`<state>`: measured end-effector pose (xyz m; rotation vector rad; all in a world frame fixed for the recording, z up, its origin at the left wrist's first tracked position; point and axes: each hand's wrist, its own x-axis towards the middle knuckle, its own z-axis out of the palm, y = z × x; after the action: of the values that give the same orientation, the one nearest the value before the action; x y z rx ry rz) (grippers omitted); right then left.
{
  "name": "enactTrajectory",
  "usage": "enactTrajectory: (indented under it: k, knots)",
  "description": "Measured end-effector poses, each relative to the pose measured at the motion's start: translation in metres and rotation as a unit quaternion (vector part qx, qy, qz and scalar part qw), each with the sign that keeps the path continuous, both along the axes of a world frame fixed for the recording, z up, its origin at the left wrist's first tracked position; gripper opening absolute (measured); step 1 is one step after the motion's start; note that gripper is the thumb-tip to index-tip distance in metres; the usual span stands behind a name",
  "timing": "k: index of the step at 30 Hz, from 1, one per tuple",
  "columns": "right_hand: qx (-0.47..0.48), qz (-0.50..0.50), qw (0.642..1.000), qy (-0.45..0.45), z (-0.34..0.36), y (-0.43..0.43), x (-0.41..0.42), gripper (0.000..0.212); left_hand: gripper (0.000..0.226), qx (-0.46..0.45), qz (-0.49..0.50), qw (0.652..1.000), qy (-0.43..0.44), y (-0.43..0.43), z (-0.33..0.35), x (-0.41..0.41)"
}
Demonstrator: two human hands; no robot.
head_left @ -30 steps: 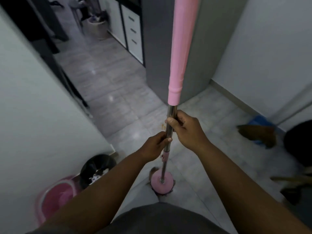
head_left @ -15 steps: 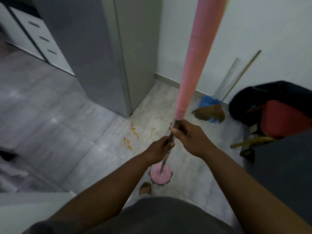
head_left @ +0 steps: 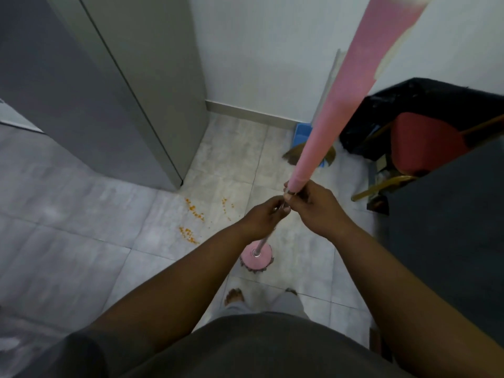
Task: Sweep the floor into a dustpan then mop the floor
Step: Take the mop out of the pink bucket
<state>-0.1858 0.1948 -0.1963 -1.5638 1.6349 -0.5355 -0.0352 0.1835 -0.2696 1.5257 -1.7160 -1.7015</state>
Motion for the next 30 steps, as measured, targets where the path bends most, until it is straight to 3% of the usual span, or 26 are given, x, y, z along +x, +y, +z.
enactTrajectory:
  k: [12, 22, 30]
  knots:
    - [-0.015, 0.005, 1.0, -0.01, -0.004, -0.046, -0.008, 0.038, 0.038, -0.044, 0.045, 0.998, -0.004, -0.046, 0.004, -0.016]
    - [-0.054, 0.023, 0.998, -0.033, 0.003, -0.053, -0.01, 0.049, 0.038, -0.021, 0.074, 0.997, -0.002, -0.049, -0.018, -0.013]
    - [-0.109, 0.013, 0.994, -0.013, 0.005, -0.058, -0.02, 0.034, 0.036, -0.028, 0.083, 0.995, 0.038, -0.057, -0.02, -0.024]
